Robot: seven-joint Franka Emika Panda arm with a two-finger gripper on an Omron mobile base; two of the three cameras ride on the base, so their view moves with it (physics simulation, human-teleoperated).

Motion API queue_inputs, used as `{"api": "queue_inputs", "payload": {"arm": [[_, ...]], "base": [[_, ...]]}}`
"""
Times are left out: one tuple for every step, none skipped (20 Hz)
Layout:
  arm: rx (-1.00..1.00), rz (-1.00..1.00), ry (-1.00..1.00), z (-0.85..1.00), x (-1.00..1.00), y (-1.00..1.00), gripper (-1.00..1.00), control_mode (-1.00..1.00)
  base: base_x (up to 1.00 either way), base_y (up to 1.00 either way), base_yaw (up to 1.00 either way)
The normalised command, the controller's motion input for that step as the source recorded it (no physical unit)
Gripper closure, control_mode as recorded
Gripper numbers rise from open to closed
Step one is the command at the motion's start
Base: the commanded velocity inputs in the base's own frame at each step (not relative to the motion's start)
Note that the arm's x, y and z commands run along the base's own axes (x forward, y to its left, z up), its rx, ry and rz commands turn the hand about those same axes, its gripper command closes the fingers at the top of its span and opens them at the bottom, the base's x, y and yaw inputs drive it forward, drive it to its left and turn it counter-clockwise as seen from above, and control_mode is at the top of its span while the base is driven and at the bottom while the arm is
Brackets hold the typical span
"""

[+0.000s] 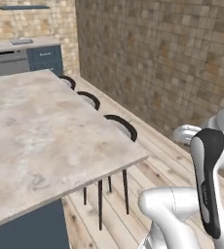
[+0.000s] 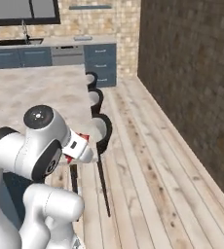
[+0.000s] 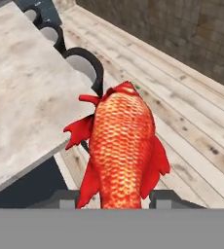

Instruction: Take the fish out of the fridge, briefly rinse it in the sink, and place it on the tray next to the sink.

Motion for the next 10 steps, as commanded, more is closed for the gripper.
{"api": "queue_inputs", "payload": {"arm": [[0.00,0.00,0.00,0.00,0.00,0.00,1.00,1.00],[0.00,0.00,0.00,0.00,0.00,0.00,1.00,1.00],[0.00,0.00,0.00,0.00,0.00,0.00,1.00,1.00],[0.00,0.00,0.00,0.00,0.00,0.00,1.00,1.00],[0.00,0.00,0.00,0.00,0.00,0.00,1.00,1.00],[0.00,0.00,0.00,0.00,0.00,0.00,1.00,1.00],[0.00,0.00,0.00,0.00,0.00,0.00,1.00,1.00],[0.00,0.00,0.00,0.00,0.00,0.00,1.00,1.00],[0.00,0.00,0.00,0.00,0.00,0.00,1.00,1.00],[0.00,0.00,0.00,0.00,0.00,0.00,1.00,1.00]], "base": [[1.00,-1.00,-0.22],[1.00,-1.00,-0.21],[1.00,-1.00,-0.19],[1.00,-1.00,-0.19],[1.00,-1.00,-0.19],[1.00,-1.00,-0.18],[1.00,-1.00,-0.17],[1.00,-1.00,-0.16],[1.00,-1.00,-0.15],[1.00,-1.00,-0.13]]}}
